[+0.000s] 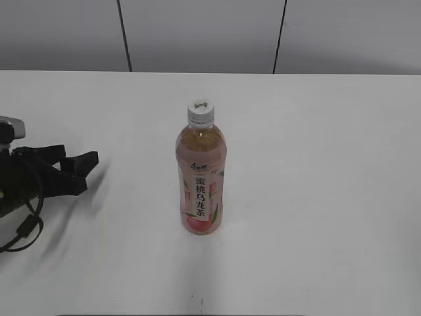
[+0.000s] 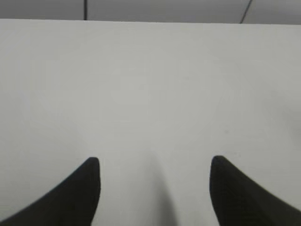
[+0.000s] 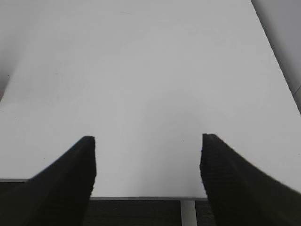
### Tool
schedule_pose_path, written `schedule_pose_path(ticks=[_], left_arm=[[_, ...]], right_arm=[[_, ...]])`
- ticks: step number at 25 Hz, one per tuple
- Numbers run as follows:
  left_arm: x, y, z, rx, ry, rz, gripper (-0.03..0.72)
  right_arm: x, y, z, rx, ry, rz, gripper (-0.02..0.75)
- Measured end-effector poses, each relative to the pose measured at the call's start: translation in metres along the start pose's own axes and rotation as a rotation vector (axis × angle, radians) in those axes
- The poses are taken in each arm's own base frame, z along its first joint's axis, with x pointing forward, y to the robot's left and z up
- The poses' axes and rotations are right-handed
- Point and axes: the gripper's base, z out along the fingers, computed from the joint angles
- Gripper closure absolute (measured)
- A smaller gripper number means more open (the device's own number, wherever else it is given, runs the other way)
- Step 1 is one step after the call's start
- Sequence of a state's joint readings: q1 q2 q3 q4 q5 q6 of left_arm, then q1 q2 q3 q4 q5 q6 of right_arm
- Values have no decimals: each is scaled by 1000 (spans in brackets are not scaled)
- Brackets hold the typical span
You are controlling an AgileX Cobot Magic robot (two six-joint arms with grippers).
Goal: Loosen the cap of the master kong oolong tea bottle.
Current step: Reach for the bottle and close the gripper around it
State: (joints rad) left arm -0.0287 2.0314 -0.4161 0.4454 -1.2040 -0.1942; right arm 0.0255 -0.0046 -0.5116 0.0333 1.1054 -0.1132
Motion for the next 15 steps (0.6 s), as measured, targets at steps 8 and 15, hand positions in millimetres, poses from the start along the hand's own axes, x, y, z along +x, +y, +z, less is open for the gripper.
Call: schedule_pose_path(ticks=[8, 15], left_arm=[[2, -22, -3, 244, 34, 103, 104], [-23, -37, -14, 369, -36, 222, 101]], right_arm=[[0, 0, 0, 0, 0, 0, 214], [0, 0, 0, 0, 0, 0, 214]])
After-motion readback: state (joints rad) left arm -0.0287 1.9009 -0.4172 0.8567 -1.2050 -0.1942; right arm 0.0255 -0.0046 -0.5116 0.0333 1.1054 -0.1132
